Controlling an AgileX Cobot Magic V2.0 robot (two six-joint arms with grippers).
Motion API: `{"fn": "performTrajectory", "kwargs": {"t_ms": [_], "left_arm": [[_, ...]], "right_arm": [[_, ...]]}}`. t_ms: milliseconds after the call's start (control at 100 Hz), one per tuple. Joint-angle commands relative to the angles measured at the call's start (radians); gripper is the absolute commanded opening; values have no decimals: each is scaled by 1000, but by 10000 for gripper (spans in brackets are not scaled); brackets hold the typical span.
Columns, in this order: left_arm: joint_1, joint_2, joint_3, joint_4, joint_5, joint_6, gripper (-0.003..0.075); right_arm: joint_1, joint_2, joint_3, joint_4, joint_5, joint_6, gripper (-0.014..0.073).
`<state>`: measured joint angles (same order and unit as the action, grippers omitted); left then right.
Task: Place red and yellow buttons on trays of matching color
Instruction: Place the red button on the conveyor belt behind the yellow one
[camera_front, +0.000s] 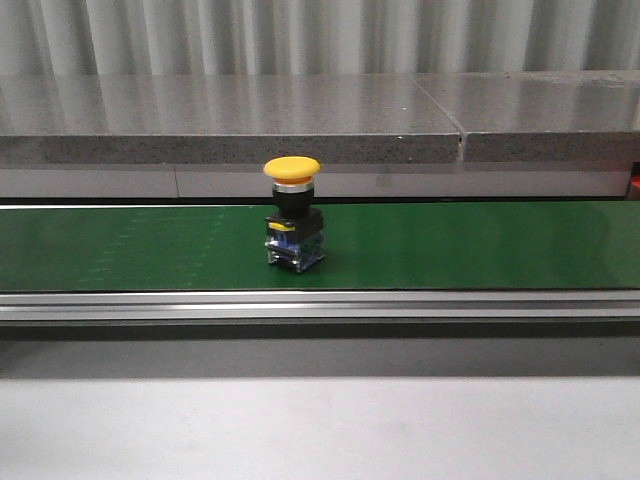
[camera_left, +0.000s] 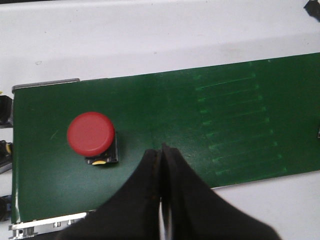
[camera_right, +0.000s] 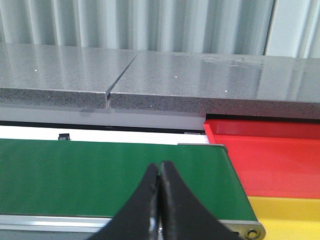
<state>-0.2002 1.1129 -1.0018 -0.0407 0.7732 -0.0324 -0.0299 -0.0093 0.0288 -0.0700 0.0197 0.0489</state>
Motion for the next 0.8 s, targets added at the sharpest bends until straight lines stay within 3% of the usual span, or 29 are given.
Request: {"fn": "performTrajectory", "kwargs": {"t_ms": [0, 490, 790], "left_arm": [[-8, -102, 29, 0, -73, 1, -20], [-8, -670, 351, 7, -22, 1, -20], [-8, -821, 411, 19, -7, 1, -20]], "right_arm": [[2, -3, -19, -9, -83, -1, -67], [2, -3, -19, -9, -83, -1, -67], [2, -3, -19, -8, -69, -1, -67]]}}
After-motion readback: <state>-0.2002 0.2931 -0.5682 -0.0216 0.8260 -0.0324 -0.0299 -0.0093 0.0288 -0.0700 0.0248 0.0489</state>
